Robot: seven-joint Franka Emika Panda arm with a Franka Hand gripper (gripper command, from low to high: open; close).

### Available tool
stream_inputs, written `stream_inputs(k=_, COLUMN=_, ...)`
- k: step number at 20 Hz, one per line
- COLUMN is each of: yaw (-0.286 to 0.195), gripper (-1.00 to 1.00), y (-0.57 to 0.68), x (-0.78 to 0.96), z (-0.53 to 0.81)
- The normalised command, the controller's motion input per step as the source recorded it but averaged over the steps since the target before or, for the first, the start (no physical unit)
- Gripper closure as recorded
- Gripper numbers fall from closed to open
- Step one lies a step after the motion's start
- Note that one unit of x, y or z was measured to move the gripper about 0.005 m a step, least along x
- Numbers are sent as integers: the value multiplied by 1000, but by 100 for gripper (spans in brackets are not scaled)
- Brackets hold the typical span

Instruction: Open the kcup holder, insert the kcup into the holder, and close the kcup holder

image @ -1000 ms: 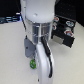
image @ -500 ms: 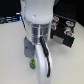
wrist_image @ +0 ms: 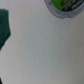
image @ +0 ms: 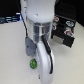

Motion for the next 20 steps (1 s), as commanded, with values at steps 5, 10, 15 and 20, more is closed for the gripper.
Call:
stream_inputs(k=5, yaw=-14, gripper=-100, y=-129, x=-166, z=-55)
stream_inputs(k=10, yaw=2, gripper=-100, y=113, x=-521, z=4)
stream_inputs(k=15, yaw=11, gripper=-100, y=10, x=-138, z=-38)
stream_inputs(k=20, yaw=-88, gripper=-100, y=-231, x=237, z=-34)
